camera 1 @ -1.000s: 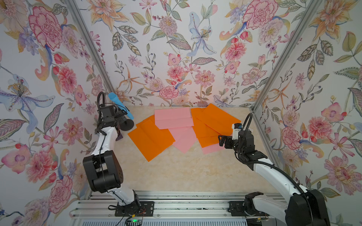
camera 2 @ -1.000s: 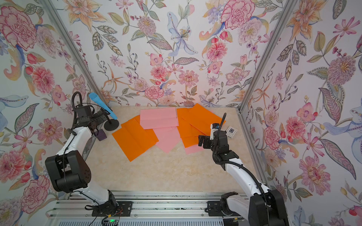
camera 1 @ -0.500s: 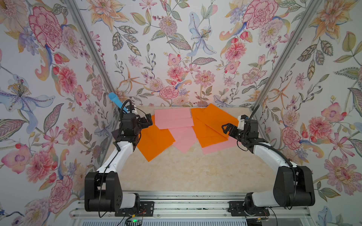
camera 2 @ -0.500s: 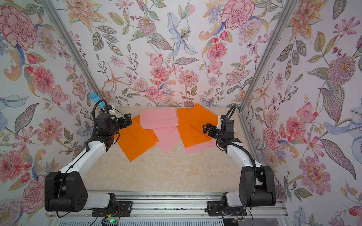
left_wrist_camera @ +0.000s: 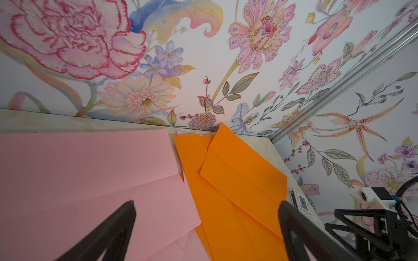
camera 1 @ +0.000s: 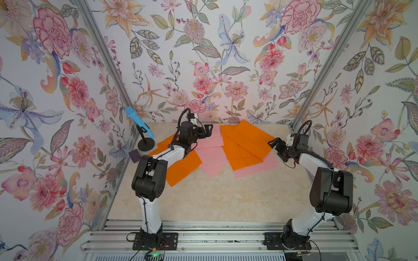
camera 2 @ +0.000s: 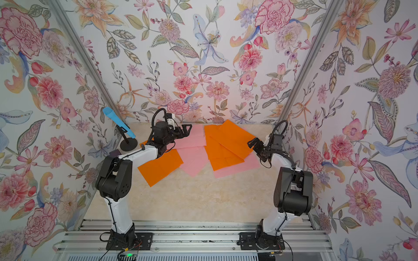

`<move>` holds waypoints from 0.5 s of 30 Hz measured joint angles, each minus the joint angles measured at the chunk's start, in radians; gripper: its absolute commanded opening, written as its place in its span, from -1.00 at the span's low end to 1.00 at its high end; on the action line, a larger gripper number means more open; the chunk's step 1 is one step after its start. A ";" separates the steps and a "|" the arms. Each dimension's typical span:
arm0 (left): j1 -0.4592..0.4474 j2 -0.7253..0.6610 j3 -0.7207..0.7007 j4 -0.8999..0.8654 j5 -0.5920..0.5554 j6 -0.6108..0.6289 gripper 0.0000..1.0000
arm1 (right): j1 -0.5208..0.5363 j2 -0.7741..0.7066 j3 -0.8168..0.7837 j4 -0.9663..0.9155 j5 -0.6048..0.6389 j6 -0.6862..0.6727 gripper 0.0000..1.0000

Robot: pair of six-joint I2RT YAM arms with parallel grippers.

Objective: Sort the scattered colored papers by color
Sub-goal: Pick up the colored paper.

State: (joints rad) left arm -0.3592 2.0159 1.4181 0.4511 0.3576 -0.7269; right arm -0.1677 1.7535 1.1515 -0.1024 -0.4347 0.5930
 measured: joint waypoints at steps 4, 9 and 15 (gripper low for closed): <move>-0.051 0.136 0.133 0.030 0.039 -0.057 0.99 | -0.010 0.120 0.146 -0.063 -0.005 -0.055 1.00; -0.089 0.245 0.187 0.114 0.085 -0.135 0.99 | -0.035 0.226 0.257 -0.105 -0.027 -0.096 1.00; -0.118 0.322 0.241 0.149 0.093 -0.194 0.99 | -0.048 0.334 0.378 -0.161 -0.006 -0.131 0.99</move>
State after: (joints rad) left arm -0.4774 2.3375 1.6596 0.6003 0.4503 -0.9207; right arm -0.2157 2.0872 1.5299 -0.2634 -0.4404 0.4622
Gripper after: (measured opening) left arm 0.995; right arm 0.998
